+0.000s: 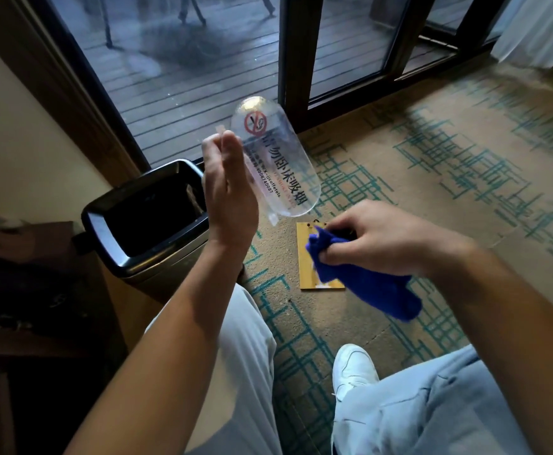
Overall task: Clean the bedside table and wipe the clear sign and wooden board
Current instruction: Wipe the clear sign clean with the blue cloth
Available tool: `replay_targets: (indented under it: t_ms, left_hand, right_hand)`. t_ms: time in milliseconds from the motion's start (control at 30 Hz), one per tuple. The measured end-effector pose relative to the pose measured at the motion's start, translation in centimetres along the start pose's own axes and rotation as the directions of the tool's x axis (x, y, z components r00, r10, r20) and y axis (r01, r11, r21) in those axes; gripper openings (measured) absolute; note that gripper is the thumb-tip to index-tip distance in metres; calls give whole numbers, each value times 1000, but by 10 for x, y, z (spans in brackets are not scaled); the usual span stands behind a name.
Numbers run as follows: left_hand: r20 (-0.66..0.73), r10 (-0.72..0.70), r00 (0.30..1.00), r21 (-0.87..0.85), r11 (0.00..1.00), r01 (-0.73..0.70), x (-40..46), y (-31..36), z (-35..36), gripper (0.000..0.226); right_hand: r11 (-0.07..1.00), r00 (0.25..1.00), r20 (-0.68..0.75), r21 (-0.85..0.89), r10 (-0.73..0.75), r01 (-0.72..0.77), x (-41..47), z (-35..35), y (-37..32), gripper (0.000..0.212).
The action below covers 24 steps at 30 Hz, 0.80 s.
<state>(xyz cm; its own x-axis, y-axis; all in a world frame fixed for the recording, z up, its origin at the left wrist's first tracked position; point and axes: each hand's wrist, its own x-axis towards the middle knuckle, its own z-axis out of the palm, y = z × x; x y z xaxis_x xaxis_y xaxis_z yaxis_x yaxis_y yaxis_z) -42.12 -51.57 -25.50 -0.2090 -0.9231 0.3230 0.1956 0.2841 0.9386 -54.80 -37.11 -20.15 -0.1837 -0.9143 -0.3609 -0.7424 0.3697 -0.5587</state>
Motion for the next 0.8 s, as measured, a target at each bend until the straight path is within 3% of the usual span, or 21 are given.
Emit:
replay_targets:
  t_ms: [100,167,233,433,533,600,667,733,800]
  left_hand:
    - [61,-51,997,-171,983,61,-7,8,3,41]
    - [98,-92,991,-197,974,110,-9,11,5,40]
    - [145,-157,977,-234,954,188,-6,12,3,42]
    - [396,-150,906,-197,950,243,-14,9,1,49]
    - [394,-112,912,-112,979,169,-20,13,3,68]
    - [361,-118,925,-51,988,146,-21,14,0,67]
    - [353,-149,924,-18,986,166,-21,15,-2,63]
    - [375,-170,911,-2,983,184,-23,15,1,61]
    - [407,-163,899,16,985,171,-28,16,5,65]
  right_hand:
    - [941,987,-159,336,2,52,-2,-8,2,31]
    - [873,953,-303,472,26,126,0,-6,-2,21]
    - [790,936,-342,596,88,143,2,-7,-5,13]
    - [716,949,-295,686,112,129,1,-11,-5,13]
    - [766,987,-135,643,86,21,-2,-20,0,26]
    - [780,990,-71,624,123,-52,-4,-32,7,30]
    - [625,968,-122,779,218,-42,-4,-43,15,28]
    - [411,949,-190,909,249,74,0,-50,17,34]
    - [279,927,-294,933,233,226,5,-50,15,31]
